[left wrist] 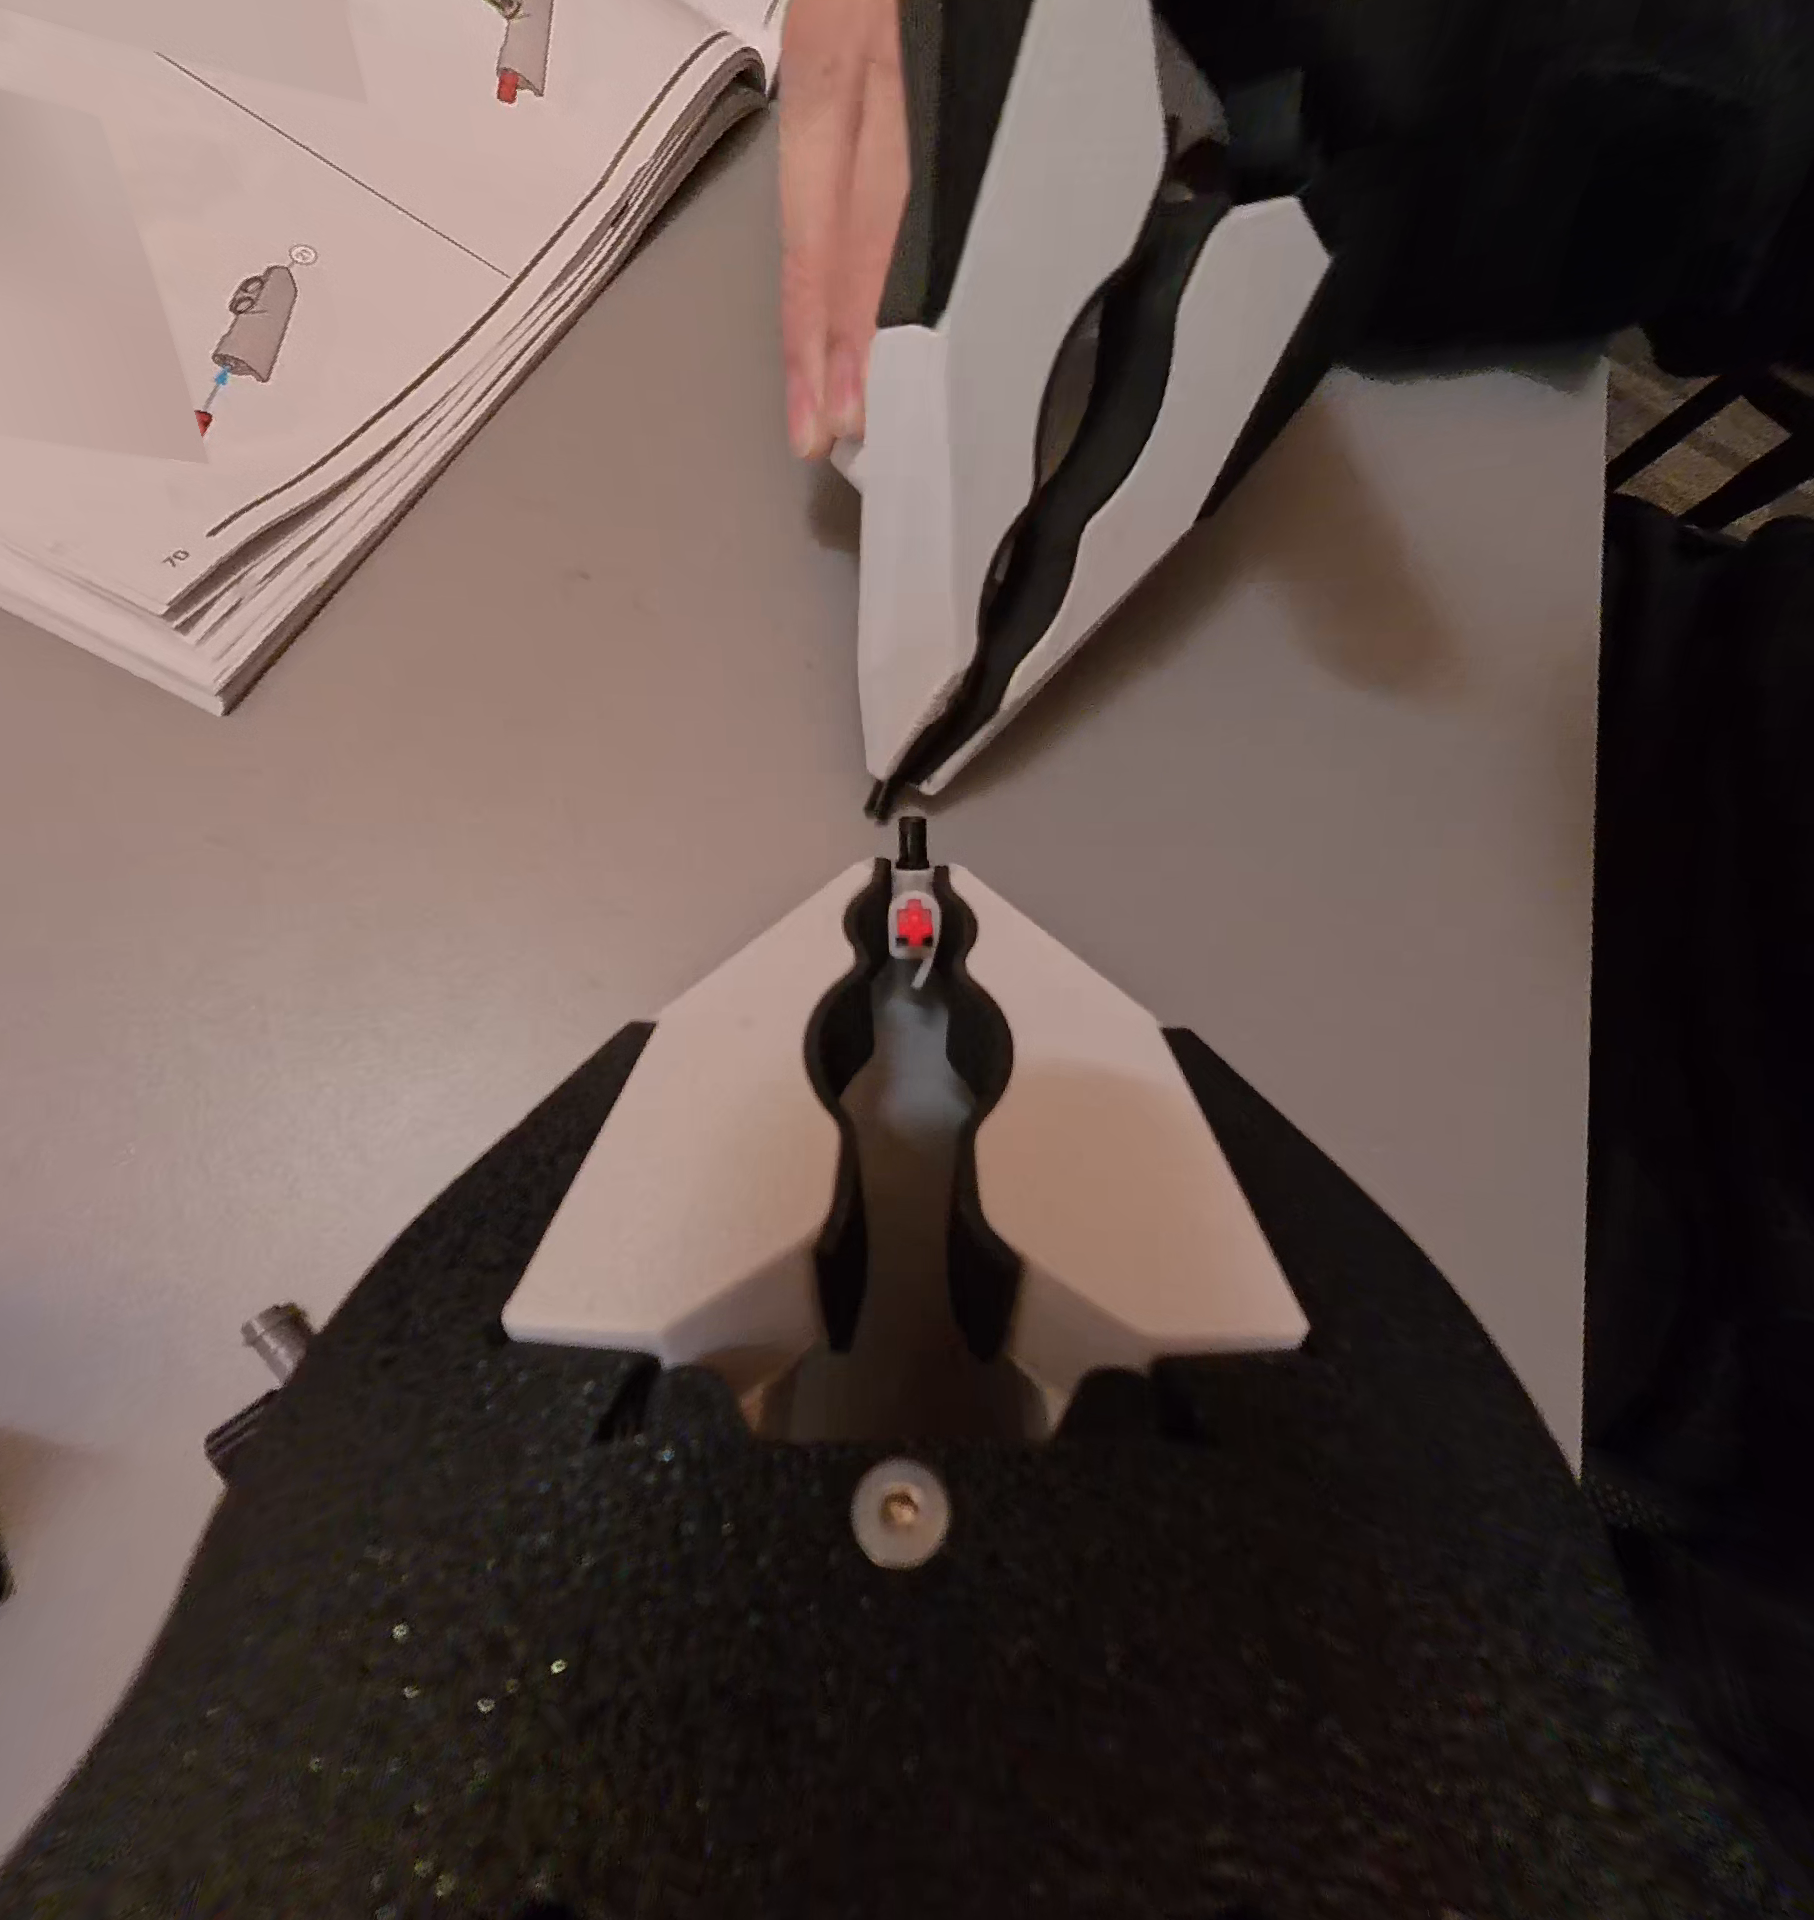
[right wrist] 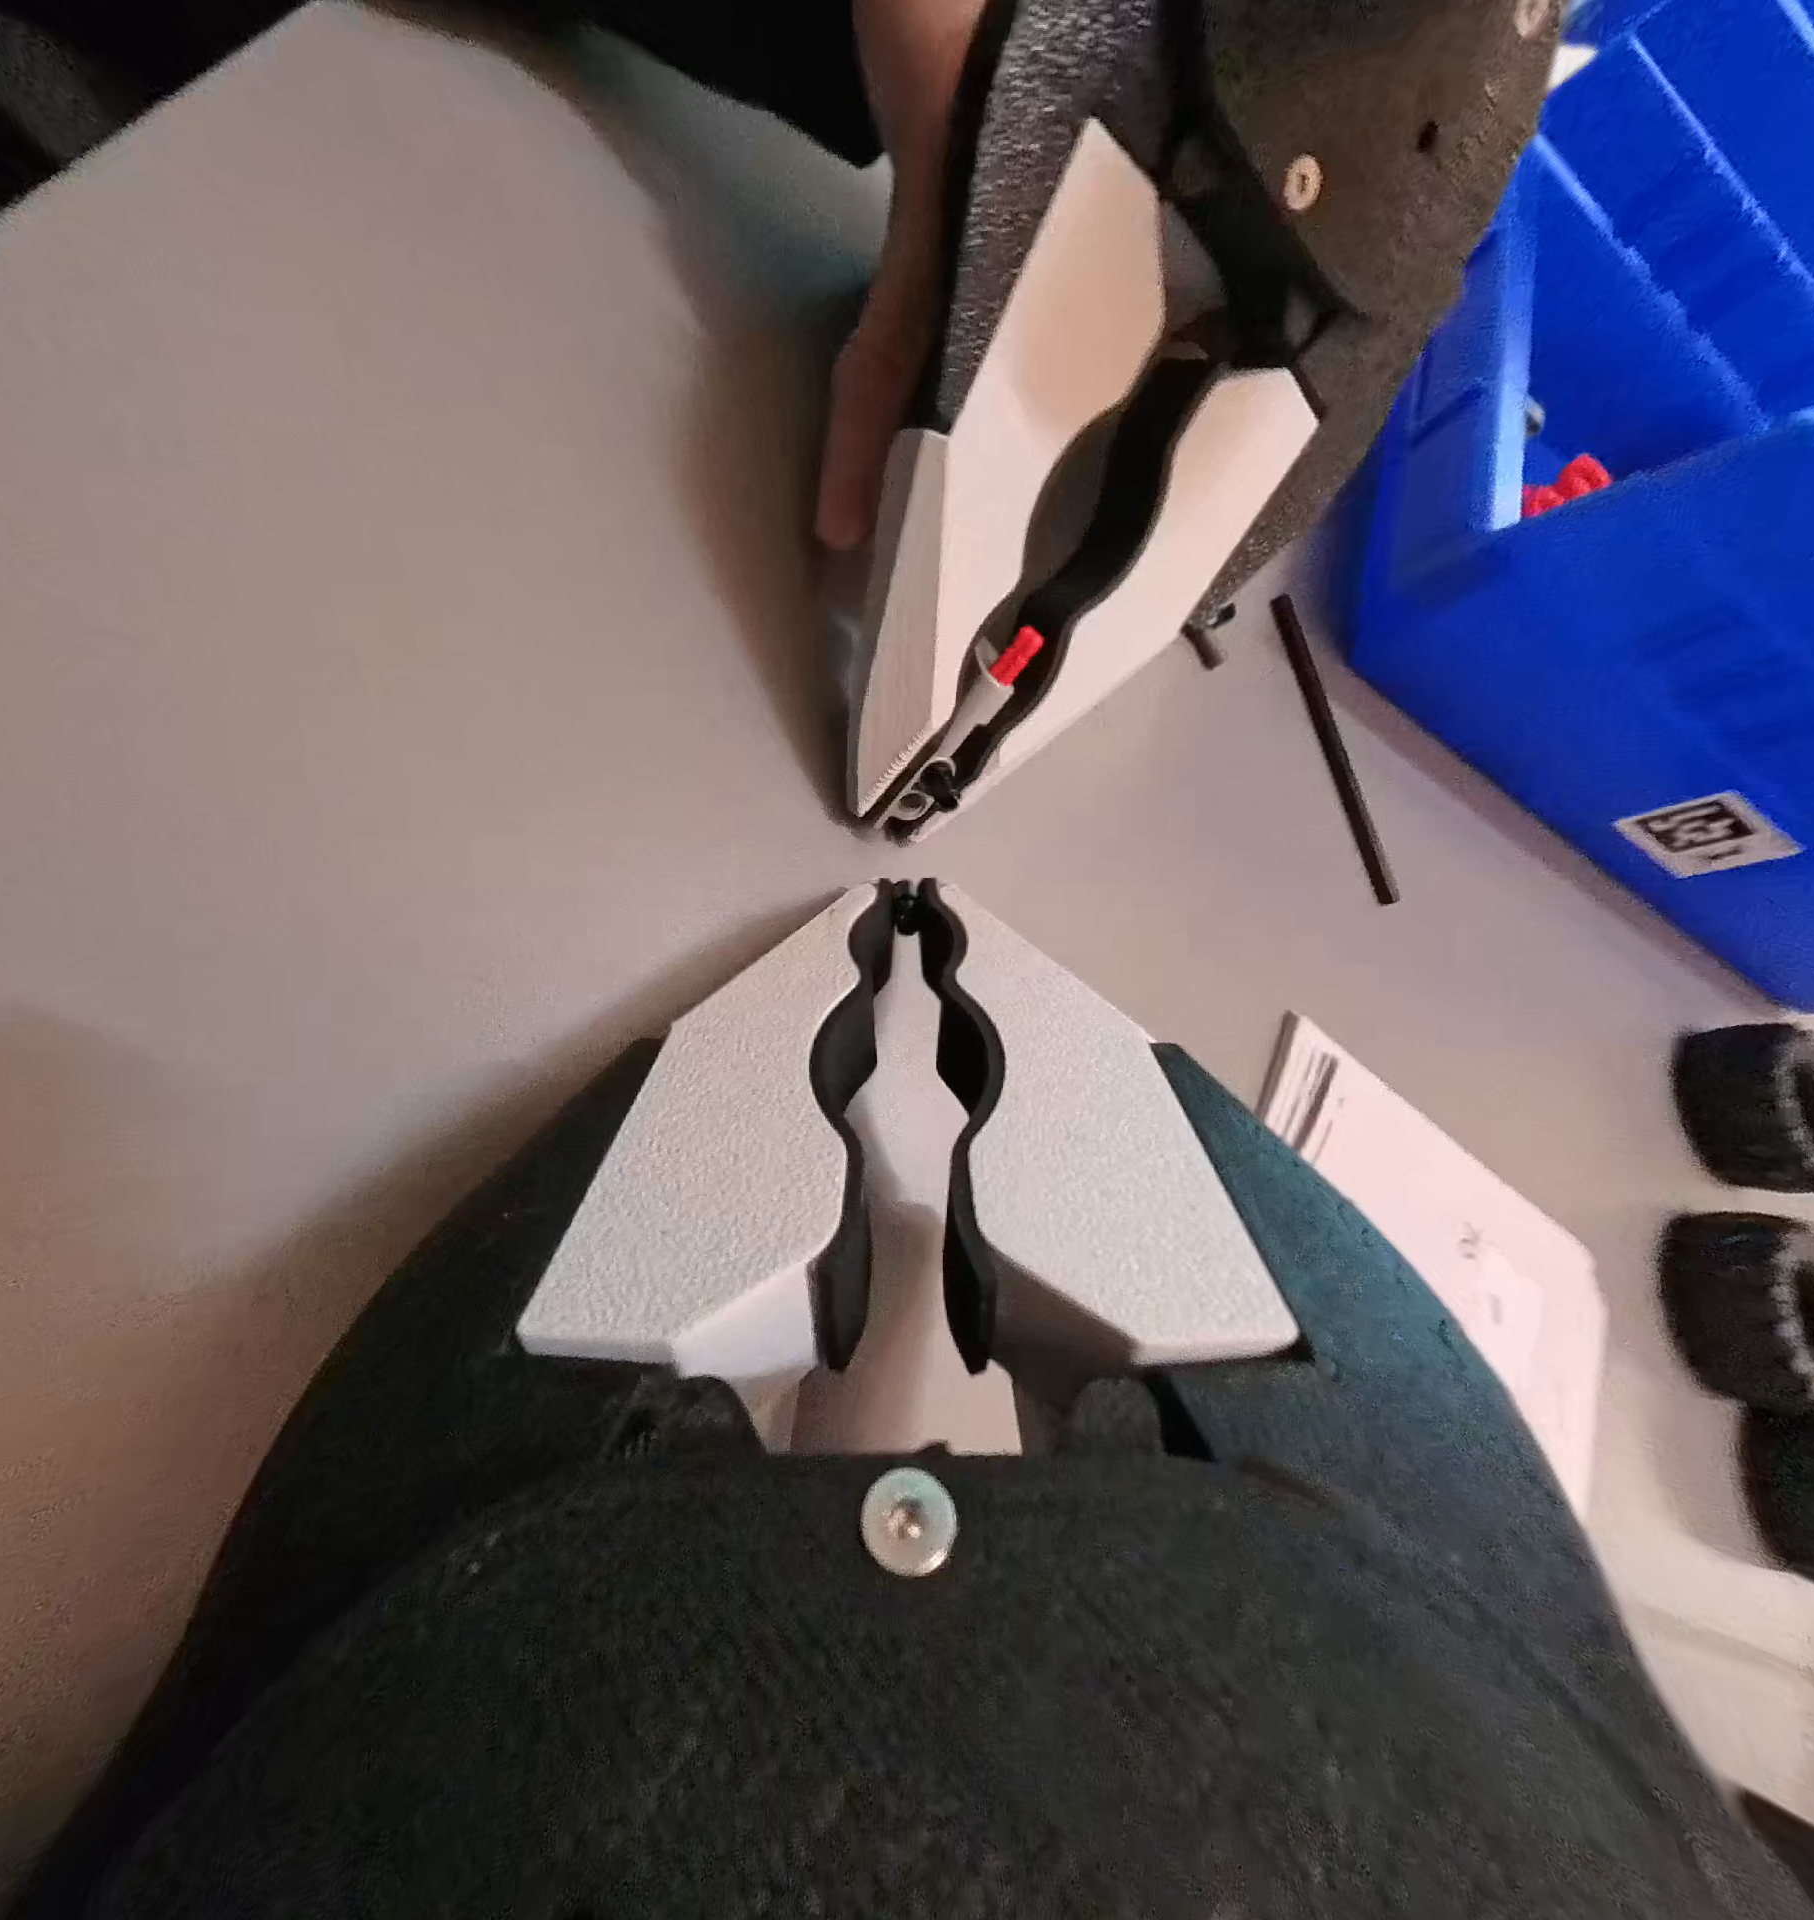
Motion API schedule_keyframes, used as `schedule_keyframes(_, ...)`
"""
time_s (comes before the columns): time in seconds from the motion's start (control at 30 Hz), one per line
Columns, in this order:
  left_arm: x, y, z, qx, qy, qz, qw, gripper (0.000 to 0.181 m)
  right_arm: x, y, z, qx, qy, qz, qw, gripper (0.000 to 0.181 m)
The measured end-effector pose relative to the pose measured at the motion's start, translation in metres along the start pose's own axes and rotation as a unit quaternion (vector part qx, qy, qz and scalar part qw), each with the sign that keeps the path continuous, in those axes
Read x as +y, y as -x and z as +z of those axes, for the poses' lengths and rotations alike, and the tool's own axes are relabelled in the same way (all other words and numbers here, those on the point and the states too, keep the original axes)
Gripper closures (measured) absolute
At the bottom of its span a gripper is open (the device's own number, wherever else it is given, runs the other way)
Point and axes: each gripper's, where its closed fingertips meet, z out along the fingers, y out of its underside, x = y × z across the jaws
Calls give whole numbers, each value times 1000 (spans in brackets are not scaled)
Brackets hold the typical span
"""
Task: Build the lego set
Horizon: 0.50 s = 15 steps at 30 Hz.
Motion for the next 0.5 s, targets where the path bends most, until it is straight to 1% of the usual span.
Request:
schedule_keyframes(0.07, 0, 0, 0, 0, 0, 1, 1000, 177, -1, 0, 1, -11, -16, 32, 999, 179)
schedule_keyframes(0.17, 0, 0, 0, 1, 0, 1, 1000, 177, 2, 1, 3, -23, -17, 57, 998, 179)
schedule_keyframes(0.5, 0, -1, 0, 1, 0, 2, 1000, 177, 3, -1, 2, -16, -14, 64, 998, 179)
